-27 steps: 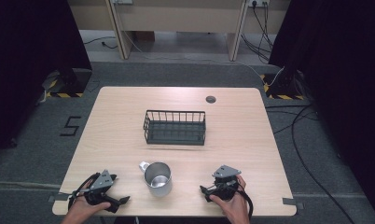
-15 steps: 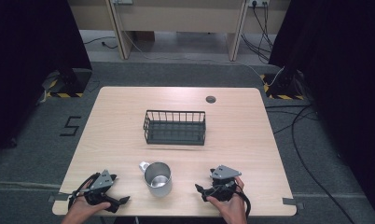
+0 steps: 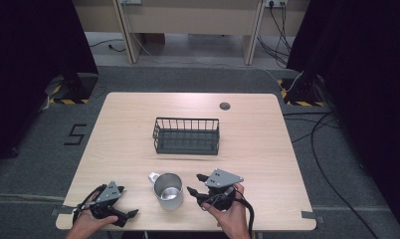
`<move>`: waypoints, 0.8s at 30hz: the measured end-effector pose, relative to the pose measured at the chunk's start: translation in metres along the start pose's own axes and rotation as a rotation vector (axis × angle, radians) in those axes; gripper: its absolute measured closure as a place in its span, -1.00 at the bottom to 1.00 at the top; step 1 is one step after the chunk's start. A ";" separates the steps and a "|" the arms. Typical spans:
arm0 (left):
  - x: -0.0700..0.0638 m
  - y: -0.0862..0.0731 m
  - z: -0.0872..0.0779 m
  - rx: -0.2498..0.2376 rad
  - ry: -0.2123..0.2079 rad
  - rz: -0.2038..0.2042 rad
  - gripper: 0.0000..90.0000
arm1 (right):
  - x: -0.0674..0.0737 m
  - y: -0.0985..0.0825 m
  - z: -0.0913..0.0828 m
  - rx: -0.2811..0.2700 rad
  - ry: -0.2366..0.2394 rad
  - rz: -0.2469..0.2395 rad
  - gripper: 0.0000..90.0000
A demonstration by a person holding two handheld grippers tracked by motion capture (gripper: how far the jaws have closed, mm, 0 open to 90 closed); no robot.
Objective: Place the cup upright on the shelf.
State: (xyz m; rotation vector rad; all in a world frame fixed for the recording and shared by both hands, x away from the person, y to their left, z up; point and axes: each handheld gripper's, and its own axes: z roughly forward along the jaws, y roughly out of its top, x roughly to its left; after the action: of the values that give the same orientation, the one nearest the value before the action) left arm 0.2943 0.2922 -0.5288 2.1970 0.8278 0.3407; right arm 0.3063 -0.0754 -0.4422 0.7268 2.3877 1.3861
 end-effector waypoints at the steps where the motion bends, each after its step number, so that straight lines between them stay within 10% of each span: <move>1: 0.000 0.000 0.000 0.000 0.000 0.000 -1.00 | 0.001 0.002 0.003 0.002 0.003 -0.004 0.13; 24: -0.001 0.000 0.000 -0.001 0.000 -0.002 -1.00 | -0.003 0.025 0.054 0.083 0.070 -0.031 0.71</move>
State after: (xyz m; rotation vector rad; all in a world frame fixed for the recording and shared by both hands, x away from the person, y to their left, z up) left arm 0.2936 0.2922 -0.5289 2.1954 0.8288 0.3398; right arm 0.3414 -0.0277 -0.4474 0.6700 2.5122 1.3284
